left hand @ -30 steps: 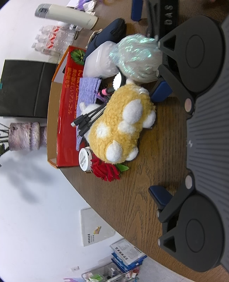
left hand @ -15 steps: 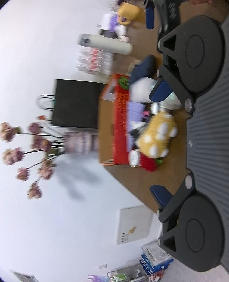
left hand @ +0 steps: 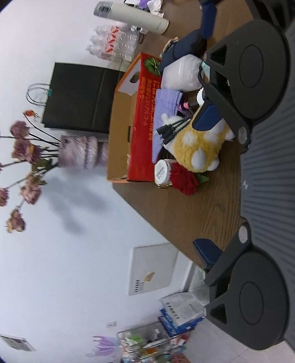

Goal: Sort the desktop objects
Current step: 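Grasp the yellow plush toy with the left tool while the right tool grasps the iridescent bag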

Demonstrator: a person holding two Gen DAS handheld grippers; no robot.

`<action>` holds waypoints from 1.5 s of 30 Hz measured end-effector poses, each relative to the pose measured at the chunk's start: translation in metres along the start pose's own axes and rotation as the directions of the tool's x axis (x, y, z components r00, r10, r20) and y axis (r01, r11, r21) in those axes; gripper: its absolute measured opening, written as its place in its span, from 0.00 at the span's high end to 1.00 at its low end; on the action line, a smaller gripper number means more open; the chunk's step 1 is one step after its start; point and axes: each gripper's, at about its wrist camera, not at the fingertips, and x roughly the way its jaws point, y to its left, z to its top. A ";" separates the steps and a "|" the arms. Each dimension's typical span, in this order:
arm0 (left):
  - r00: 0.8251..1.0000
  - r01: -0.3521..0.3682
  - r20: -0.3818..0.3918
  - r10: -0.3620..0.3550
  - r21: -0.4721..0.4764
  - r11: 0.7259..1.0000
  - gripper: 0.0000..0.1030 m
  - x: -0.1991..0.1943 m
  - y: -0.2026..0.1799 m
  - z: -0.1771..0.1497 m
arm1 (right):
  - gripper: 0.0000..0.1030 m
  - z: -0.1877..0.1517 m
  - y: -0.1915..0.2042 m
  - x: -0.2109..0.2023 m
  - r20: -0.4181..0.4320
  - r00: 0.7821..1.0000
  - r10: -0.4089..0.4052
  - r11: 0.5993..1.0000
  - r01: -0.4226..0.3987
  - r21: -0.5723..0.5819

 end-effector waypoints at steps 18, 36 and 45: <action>0.992 0.021 -0.121 -0.023 -0.018 1.000 0.00 0.038 -0.013 -0.015 | 0.54 -0.017 -0.048 -0.005 -0.024 0.993 -0.118 0.989 0.120 0.091; 0.991 0.092 -0.090 -0.096 -0.048 0.995 0.54 0.003 -0.006 -0.018 | 0.69 -0.016 -0.048 0.018 -0.072 0.988 -0.140 0.978 0.150 0.148; 0.996 0.080 0.034 -0.084 0.103 0.991 0.56 -0.071 -0.006 -0.033 | 0.69 -0.017 -0.025 -0.035 0.007 0.997 -0.072 0.991 0.071 0.114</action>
